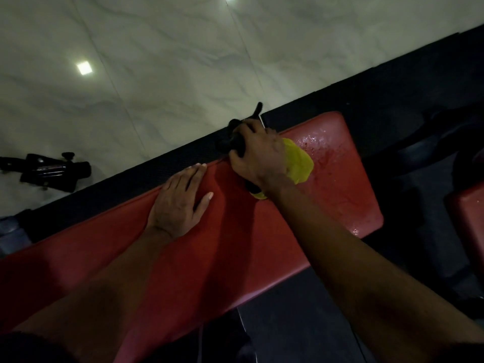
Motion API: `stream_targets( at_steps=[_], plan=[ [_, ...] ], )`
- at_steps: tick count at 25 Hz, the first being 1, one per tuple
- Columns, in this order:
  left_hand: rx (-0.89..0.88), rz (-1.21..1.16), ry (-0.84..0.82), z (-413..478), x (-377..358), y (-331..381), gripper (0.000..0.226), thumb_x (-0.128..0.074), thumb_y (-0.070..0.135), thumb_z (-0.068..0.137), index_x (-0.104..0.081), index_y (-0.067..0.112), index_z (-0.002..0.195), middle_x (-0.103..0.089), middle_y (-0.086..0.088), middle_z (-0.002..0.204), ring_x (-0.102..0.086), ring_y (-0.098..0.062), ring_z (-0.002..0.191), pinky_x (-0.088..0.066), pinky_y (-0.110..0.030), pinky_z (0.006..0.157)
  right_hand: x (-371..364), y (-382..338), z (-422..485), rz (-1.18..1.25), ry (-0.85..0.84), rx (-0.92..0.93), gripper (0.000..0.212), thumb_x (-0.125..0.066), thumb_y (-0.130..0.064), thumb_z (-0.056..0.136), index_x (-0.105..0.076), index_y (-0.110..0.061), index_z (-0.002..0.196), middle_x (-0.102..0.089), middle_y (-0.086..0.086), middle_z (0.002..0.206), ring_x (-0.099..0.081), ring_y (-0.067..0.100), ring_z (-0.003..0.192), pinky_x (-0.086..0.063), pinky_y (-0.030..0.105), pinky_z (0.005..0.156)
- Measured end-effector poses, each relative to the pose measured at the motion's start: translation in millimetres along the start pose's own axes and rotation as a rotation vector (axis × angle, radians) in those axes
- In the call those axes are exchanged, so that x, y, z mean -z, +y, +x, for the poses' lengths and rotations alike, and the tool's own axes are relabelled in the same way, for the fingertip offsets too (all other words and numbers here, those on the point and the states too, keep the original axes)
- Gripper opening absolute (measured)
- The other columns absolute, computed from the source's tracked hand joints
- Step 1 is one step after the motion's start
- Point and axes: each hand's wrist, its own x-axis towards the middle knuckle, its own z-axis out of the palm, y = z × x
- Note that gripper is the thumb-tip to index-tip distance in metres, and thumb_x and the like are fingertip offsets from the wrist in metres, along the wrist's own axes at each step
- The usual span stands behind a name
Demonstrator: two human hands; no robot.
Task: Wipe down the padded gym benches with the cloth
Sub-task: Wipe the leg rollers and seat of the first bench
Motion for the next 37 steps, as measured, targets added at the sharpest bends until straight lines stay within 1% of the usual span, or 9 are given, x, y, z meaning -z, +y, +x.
stream_targets(
  at_steps=[5,9,13,16,20,24,29,34,37],
  plan=[
    [0.016,-0.005,-0.017,1,0,0,0.067,-0.038,0.049,0.102,-0.03,0.01,0.156,-0.041,-0.012,0.153,-0.042,-0.028,0.139,-0.034,-0.044,0.116,13,37,9,-0.025,-0.099,0.146,0.049,-0.064,-0.042,0.083,-0.061,-0.024,0.128,-0.054,0.006,0.14,-0.06,0.034,0.11,-0.049,0.041,0.089],
    [0.029,-0.007,-0.035,1,1,1,0.067,-0.036,0.05,0.102,-0.029,0.01,0.156,-0.042,-0.013,0.153,-0.044,-0.03,0.137,-0.036,-0.046,0.114,27,83,9,0.035,0.003,-0.091,0.053,-0.067,-0.037,0.083,-0.059,-0.025,0.135,-0.047,0.005,0.149,-0.059,0.033,0.118,-0.051,0.044,0.093],
    [0.048,0.0,-0.044,2,4,4,0.068,-0.036,0.05,0.101,-0.031,0.01,0.155,-0.043,-0.014,0.152,-0.045,-0.03,0.136,-0.037,-0.046,0.112,5,42,2,-0.013,0.096,-0.315,0.052,-0.06,-0.047,0.088,-0.056,-0.027,0.135,-0.043,0.003,0.153,-0.053,0.033,0.125,-0.049,0.048,0.095],
    [0.05,0.005,-0.042,1,4,3,0.067,-0.037,0.049,0.101,-0.031,0.01,0.155,-0.043,-0.013,0.152,-0.046,-0.03,0.136,-0.036,-0.045,0.112,0,20,6,-0.014,0.068,-0.211,0.042,-0.062,-0.043,0.09,-0.061,-0.027,0.129,-0.049,0.001,0.148,-0.054,0.032,0.123,-0.048,0.046,0.091],
    [0.049,0.002,-0.049,2,4,7,0.065,-0.04,0.046,0.101,-0.033,0.009,0.154,-0.046,-0.014,0.149,-0.048,-0.031,0.133,-0.038,-0.046,0.109,21,71,6,0.007,-0.005,-0.051,0.037,-0.063,-0.041,0.094,-0.061,-0.03,0.13,-0.047,0.002,0.151,-0.057,0.032,0.122,-0.053,0.045,0.09],
    [0.183,-0.047,-0.026,11,8,23,0.062,-0.042,0.044,0.098,-0.038,0.016,0.152,-0.046,-0.01,0.15,-0.044,-0.032,0.136,-0.034,-0.051,0.108,32,116,-15,0.114,0.17,-0.29,0.044,-0.063,-0.04,0.093,-0.059,-0.028,0.135,-0.045,0.002,0.153,-0.053,0.029,0.129,-0.054,0.049,0.094],
    [0.191,-0.068,-0.039,74,-8,80,0.056,-0.035,0.044,0.103,-0.033,0.026,0.156,-0.045,-0.005,0.153,-0.04,-0.027,0.142,-0.032,-0.051,0.112,9,67,-57,0.184,0.251,-0.567,0.058,-0.06,-0.032,0.089,-0.05,-0.023,0.145,-0.039,0.009,0.158,-0.043,0.032,0.139,-0.044,0.048,0.107],
    [0.173,0.058,-0.042,75,-25,80,0.057,-0.03,0.052,0.105,-0.022,0.036,0.158,-0.031,-0.002,0.162,-0.031,-0.027,0.147,-0.025,-0.052,0.117,21,107,-40,-0.015,0.083,-0.209,0.059,-0.064,-0.036,0.087,-0.05,-0.028,0.144,-0.042,0.003,0.156,-0.05,0.034,0.131,-0.039,0.053,0.107],
    [0.113,0.091,-0.015,75,-28,80,0.058,-0.029,0.053,0.106,-0.023,0.03,0.159,-0.027,0.0,0.164,-0.03,-0.025,0.148,-0.023,-0.05,0.119,20,107,-15,0.091,0.156,-0.29,0.052,-0.06,-0.043,0.09,-0.057,-0.023,0.138,-0.048,0.005,0.152,-0.049,0.033,0.134,-0.036,0.053,0.112]
  ],
)
